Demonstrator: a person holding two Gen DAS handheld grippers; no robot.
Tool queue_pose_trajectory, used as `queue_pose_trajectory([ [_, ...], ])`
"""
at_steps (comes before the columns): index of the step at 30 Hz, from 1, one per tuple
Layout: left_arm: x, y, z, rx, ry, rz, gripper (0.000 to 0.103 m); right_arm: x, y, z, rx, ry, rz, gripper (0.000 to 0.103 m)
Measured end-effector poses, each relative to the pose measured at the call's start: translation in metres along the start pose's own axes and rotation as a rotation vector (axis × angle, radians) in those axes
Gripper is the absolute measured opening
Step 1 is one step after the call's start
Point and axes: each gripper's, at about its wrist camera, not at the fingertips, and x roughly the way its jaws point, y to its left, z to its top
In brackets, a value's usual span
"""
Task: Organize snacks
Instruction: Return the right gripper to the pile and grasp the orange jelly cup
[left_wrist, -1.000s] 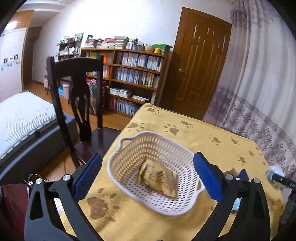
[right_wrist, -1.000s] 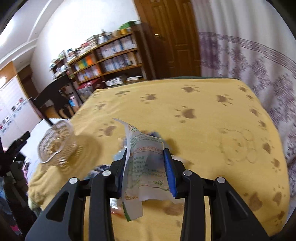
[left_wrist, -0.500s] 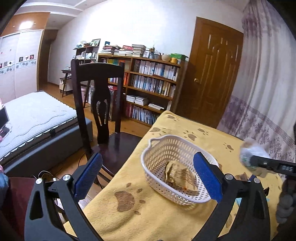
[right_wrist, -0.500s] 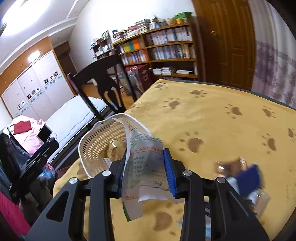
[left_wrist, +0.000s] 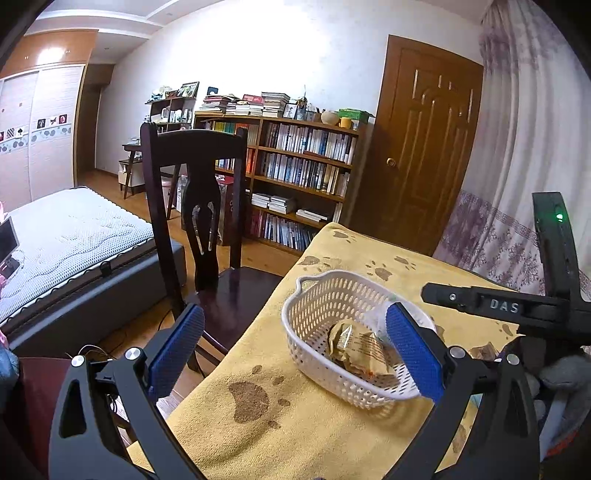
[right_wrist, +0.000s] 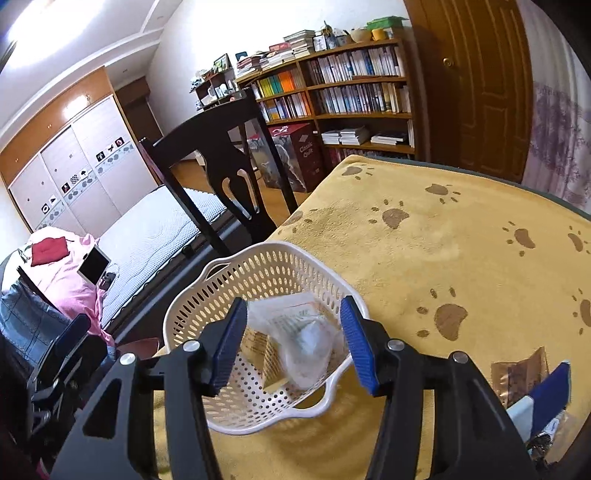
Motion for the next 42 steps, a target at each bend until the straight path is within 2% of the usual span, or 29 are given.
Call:
queue_pose_trajectory([
  [7,-0.003,0.0,0.0,-0.003,-0.008,0.004,0.1,-0.029,-0.012,-0.012,0.026,-0.047,-0.015,0.053],
  [12,-0.003,-0.003,-0.001,0.006,-0.003,0.003,0.1,-0.047,-0.022,-0.026,0.06,-0.077,-0.015,0.059],
  [19,-0.007,-0.01,0.0,0.03,-0.004,0.001,0.1,-0.074,-0.037,-0.041,0.069,-0.128,-0.06,0.06],
  [24,-0.008,-0.013,-0.001,0.036,-0.005,-0.001,0.1,-0.101,-0.066,-0.057,0.114,-0.17,-0.115,0.062],
  [34,-0.006,-0.029,-0.005,0.083,0.015,-0.015,0.1,-0.156,-0.145,-0.104,0.285,-0.211,-0.225,0.063],
  [42,-0.008,-0.045,-0.008,0.131,0.02,-0.03,0.1,-0.168,-0.173,-0.15,0.344,-0.168,-0.283,0.063],
])
